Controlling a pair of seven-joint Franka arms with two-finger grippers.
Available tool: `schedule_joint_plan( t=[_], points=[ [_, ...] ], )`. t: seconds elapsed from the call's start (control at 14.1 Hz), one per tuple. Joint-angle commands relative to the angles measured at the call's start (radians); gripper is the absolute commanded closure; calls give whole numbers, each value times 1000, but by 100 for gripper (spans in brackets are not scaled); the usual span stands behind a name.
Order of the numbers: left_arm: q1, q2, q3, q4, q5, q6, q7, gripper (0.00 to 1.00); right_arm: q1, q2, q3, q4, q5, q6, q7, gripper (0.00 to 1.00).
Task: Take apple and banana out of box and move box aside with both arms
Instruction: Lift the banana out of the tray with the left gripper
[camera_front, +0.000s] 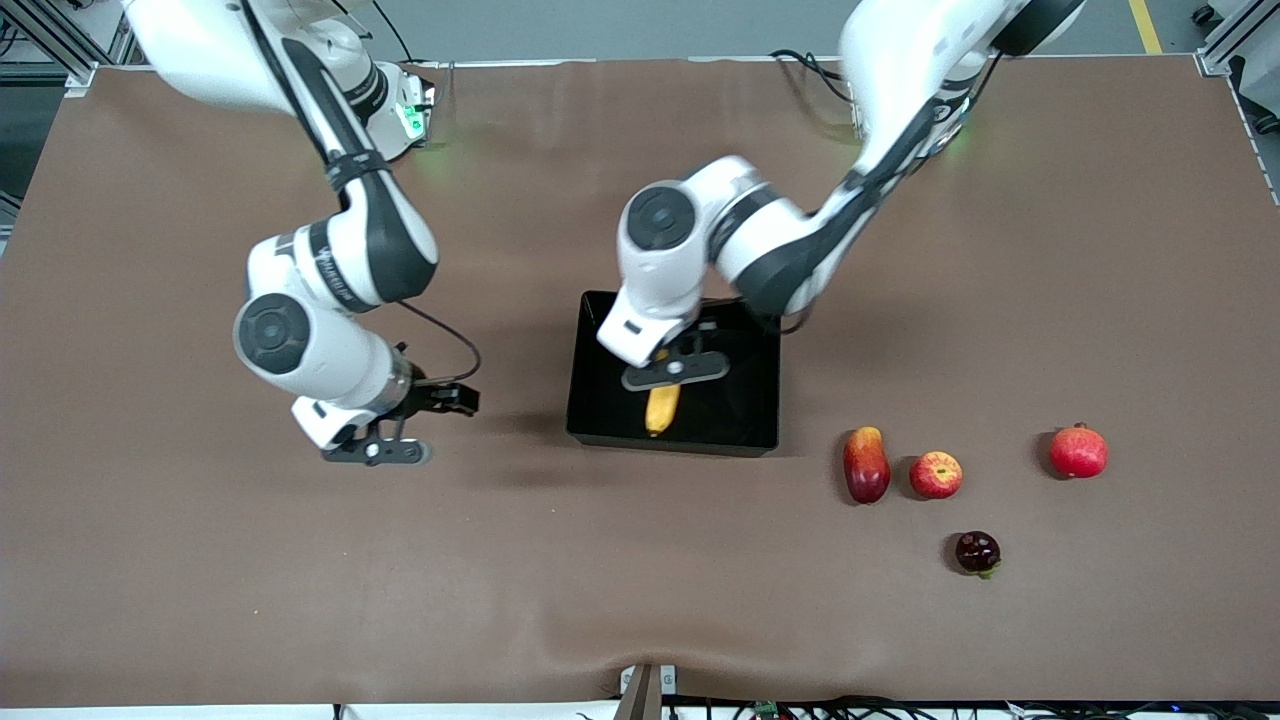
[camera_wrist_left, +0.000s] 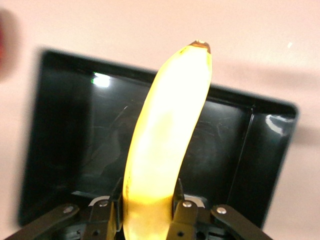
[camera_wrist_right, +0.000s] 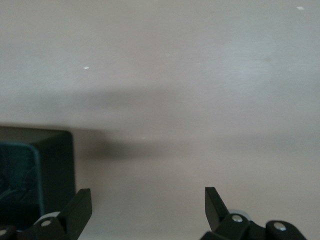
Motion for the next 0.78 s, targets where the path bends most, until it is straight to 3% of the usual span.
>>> schedule_joint_plan(
  t=[0.0,0.14,0.42,0.71],
  points=[
    [143,-174,0,-69,-89,-145,180,100,28,37,-3,26,16,15,47,0],
    [258,-240,0,-123,-90,-223,350,100,70,60,-3,43,16,16,100,0],
    [503,-284,0,-278,-86,-219,564,100,166,101,-3,65,15,15,179,0],
    [709,-276,0,-454,-87,-55,708,100,214,130,-3,59,22,55,204,0]
  ],
)
